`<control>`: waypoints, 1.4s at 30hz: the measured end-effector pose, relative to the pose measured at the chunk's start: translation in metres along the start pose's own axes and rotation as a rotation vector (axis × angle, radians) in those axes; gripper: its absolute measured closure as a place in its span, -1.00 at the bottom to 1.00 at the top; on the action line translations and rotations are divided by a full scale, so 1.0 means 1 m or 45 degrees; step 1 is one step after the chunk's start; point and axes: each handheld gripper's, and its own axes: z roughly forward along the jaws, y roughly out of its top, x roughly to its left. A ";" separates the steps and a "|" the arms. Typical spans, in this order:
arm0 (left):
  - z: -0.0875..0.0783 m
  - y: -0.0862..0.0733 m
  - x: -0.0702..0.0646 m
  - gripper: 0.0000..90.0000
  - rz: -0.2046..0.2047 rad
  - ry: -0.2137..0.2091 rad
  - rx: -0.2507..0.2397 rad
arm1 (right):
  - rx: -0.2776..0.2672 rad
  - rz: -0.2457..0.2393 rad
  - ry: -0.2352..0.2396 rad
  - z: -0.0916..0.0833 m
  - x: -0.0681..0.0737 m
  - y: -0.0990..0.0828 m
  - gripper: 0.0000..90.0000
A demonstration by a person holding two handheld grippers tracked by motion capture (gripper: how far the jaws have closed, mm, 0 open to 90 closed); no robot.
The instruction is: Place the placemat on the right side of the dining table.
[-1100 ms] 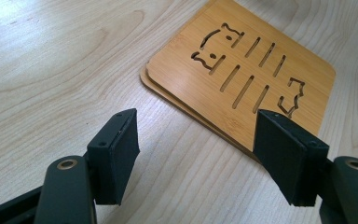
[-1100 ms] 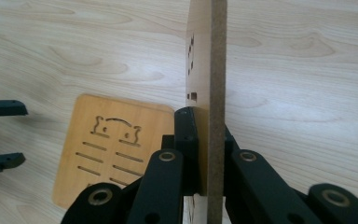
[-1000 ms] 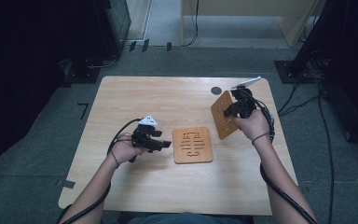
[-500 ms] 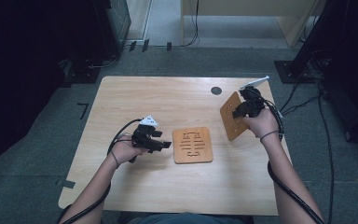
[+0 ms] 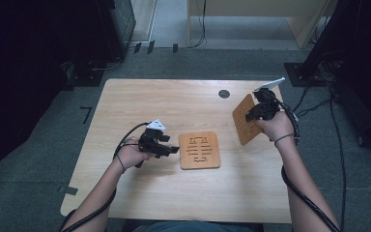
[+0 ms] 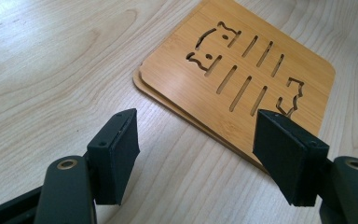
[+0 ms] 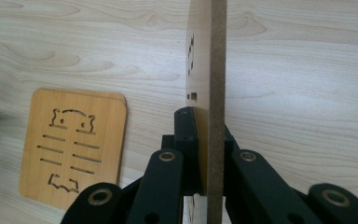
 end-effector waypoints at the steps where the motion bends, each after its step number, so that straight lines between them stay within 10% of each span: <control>1: 0.001 0.001 0.000 -0.33 0.000 -0.004 -0.001 | 0.000 0.007 -0.004 -0.001 -0.002 0.000 0.95; 42: 0.011 0.000 -0.002 -0.33 0.020 -0.013 0.045 | -0.003 0.174 -0.085 0.017 -0.054 0.037 0.94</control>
